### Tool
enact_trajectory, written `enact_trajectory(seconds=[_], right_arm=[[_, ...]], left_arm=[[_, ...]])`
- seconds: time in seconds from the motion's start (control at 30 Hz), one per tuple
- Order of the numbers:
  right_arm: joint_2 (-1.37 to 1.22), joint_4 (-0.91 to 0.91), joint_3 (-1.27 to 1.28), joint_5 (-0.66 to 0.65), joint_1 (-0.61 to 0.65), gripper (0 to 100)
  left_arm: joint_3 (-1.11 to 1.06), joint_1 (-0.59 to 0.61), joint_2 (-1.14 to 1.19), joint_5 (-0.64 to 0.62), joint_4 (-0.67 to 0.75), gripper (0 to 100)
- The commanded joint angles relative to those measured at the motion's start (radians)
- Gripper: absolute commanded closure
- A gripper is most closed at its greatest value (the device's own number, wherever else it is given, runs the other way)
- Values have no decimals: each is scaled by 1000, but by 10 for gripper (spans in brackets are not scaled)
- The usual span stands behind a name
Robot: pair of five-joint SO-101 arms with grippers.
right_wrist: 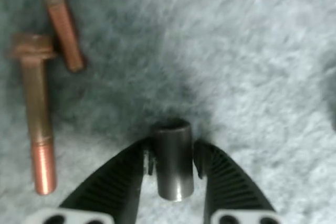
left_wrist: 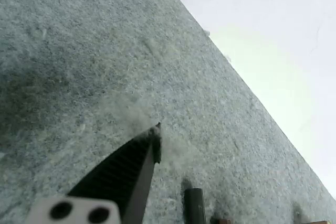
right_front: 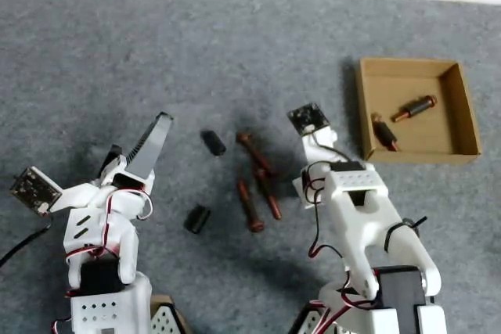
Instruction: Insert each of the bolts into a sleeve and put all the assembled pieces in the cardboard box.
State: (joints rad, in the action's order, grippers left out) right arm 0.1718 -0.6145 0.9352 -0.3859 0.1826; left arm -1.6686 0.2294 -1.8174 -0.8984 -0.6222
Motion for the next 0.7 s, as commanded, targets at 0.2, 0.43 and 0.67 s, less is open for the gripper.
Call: enact_trajectory(seconds=[0.2, 0.43, 0.67], right_arm=[[13, 94, -28, 0, -21, 994], [13, 91, -27, 0, -22, 994], [15, 96, -5, 54, -45, 994]], left_arm=[[5, -5, -5, -2, 17, 378], [16, -298, -2, 218, -135, 476], [127, -386, -1, 242, -242, 563]])
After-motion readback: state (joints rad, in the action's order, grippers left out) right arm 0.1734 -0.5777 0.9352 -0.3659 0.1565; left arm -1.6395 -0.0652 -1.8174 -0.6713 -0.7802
